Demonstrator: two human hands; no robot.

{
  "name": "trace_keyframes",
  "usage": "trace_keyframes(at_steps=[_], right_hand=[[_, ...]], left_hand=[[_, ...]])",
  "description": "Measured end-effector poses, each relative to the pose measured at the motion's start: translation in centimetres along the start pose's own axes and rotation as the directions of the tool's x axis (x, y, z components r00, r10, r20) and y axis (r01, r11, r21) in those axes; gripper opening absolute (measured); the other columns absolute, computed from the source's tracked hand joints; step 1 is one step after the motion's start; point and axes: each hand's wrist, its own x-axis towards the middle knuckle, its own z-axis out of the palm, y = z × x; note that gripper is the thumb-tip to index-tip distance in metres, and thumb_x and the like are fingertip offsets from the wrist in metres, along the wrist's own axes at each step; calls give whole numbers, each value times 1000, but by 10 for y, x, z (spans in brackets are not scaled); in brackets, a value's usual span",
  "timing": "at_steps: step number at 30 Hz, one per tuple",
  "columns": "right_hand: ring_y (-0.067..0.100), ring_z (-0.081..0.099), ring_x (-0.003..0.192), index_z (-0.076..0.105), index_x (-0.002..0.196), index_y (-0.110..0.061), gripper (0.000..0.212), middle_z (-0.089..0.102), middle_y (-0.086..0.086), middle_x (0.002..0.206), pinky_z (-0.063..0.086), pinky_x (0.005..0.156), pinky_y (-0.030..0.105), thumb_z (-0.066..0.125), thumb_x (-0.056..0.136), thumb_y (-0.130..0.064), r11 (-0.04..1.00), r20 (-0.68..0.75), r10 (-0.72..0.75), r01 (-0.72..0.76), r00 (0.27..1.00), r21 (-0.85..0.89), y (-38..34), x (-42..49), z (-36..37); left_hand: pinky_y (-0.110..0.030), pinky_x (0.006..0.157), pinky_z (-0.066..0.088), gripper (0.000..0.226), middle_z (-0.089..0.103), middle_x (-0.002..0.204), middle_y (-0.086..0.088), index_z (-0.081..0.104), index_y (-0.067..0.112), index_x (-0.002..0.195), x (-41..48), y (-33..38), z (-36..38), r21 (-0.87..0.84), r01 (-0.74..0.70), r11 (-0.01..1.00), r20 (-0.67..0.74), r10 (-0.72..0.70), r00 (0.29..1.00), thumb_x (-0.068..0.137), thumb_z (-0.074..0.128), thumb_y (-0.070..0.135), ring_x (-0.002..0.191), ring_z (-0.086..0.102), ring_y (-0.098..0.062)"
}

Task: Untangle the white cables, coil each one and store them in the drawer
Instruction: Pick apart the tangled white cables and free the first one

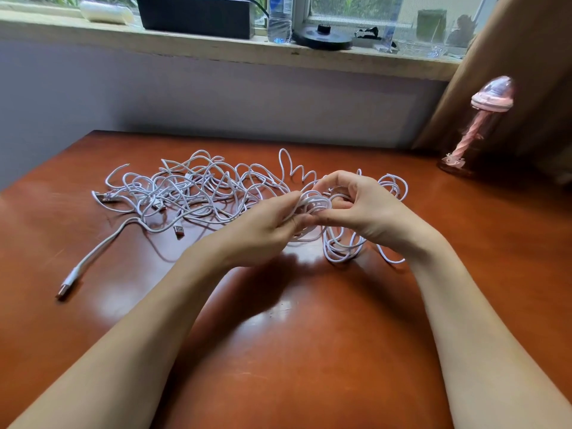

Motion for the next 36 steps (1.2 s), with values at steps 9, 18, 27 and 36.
trace_keyframes(at_steps=[9,18,27,36], right_hand=[[7,47,65,66,111,-15,26,54,-10,66,40,63,16,78,88,-18,999,28,-10,9,1000,35,6,2,-10],[15,52,68,63,104,-13,23,61,1,72,45,67,33,48,96,2,999,-125,-24,18,992,-50,5,6,-2],[26,67,81,65,98,-14,15,70,8,84,55,82,43,59,92,-1,955,-206,-229,179,951,-236,3,5,4],[13,69,79,63,101,-11,19,71,6,83,54,74,29,53,94,4,940,-211,-308,262,928,-220,-9,3,16]], left_hand=[[-25,70,43,18,58,85,-1,56,6,101,-1,-1,-2,62,-41,997,6,41,999,106,49,22,75,49,-14],[-49,69,46,19,54,81,0,41,16,94,0,2,3,219,-16,976,50,5,999,107,46,29,74,47,-29],[-47,79,50,15,55,94,5,36,31,98,2,7,10,348,-17,937,117,-26,993,105,47,23,87,55,-26],[-49,82,49,13,59,109,-3,42,22,114,3,7,10,433,79,898,17,-95,995,102,46,18,98,59,-31]])
